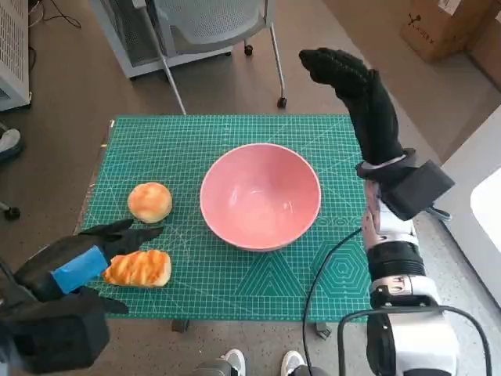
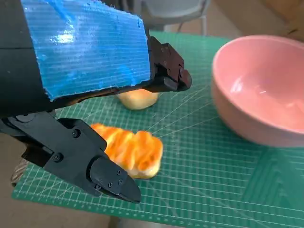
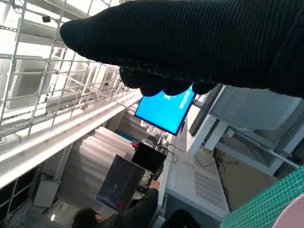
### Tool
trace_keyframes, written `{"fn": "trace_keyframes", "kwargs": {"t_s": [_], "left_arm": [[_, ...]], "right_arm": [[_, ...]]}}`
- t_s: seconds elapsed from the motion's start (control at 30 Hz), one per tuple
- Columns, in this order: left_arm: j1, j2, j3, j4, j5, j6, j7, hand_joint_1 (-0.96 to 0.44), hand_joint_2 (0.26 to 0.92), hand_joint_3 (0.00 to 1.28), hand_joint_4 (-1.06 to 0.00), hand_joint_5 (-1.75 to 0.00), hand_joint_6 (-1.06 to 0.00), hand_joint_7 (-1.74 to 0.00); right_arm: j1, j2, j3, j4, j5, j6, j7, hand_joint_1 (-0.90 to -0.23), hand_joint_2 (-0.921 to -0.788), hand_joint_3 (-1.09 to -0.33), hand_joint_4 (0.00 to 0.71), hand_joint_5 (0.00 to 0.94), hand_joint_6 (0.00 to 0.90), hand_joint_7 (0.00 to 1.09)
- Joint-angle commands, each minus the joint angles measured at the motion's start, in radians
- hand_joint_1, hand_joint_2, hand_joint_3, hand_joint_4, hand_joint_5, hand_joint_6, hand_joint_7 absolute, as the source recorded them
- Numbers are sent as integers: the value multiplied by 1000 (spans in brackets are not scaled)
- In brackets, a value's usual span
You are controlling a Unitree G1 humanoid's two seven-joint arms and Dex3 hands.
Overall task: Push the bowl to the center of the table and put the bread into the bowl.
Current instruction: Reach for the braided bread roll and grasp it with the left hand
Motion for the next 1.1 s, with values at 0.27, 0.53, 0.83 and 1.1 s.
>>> {"fn": "trace_keyframes", "kwargs": {"t_s": [0.27,0.53,0.83,1.1], "left_arm": [[-36,-36,-165,153,179,-99,118,-142,708,7,-281,-16,-414,-23],[-72,-71,-247,258,277,-148,178,-134,730,11,-313,-14,-444,-21],[-109,-107,-309,355,363,-177,218,2,793,20,-441,-27,-543,-34],[-117,-111,-314,369,378,-185,195,105,895,37,-691,-57,-732,-67]], "right_arm": [[12,-1,-8,5,16,22,26,-648,-921,-631,197,4,379,17],[12,1,-6,2,21,26,29,-643,-921,-632,197,3,379,15],[16,4,-5,1,28,24,36,-637,-921,-632,197,3,380,14],[17,1,-9,5,39,25,49,-636,-921,-629,198,2,381,13]]}}
